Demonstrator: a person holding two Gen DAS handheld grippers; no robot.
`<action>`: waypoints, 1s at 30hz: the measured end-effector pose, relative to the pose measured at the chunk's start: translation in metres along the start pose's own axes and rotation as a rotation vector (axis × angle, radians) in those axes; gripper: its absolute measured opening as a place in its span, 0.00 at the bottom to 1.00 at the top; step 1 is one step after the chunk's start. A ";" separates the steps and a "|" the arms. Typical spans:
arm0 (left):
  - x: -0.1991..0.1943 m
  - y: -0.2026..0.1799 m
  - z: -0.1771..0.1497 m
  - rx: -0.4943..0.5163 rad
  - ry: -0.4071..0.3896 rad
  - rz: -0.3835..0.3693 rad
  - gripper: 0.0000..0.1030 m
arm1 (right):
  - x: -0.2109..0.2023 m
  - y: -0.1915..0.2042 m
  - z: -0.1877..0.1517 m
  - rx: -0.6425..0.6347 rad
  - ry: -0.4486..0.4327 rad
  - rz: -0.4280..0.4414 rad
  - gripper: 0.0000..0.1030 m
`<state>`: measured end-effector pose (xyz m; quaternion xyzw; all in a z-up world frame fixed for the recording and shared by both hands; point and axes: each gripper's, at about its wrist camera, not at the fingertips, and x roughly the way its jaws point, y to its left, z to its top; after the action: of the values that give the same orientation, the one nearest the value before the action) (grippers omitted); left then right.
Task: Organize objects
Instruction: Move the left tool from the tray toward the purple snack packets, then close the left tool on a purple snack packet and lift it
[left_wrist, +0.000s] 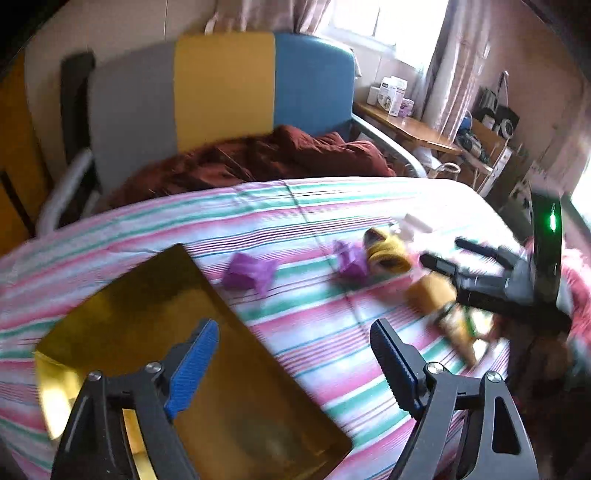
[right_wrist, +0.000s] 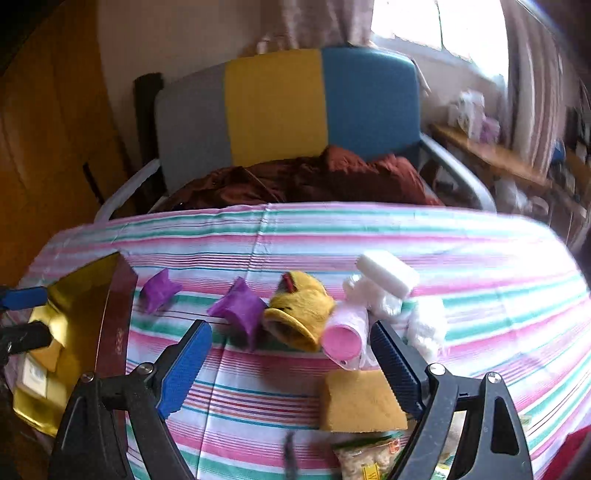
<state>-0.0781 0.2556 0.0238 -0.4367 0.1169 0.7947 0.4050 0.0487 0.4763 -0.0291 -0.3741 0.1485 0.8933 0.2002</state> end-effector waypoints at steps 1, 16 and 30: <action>0.009 0.000 0.010 -0.029 0.020 -0.017 0.81 | 0.002 -0.004 0.001 0.016 0.013 0.004 0.87; 0.134 0.046 0.067 -0.507 0.348 0.025 0.83 | -0.024 -0.005 0.007 0.032 -0.086 0.087 0.87; 0.167 0.042 0.075 -0.505 0.347 0.096 0.88 | -0.032 -0.008 0.007 0.055 -0.100 0.114 0.87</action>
<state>-0.2023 0.3594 -0.0707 -0.6468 0.0035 0.7303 0.2197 0.0684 0.4787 -0.0023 -0.3145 0.1839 0.9163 0.1664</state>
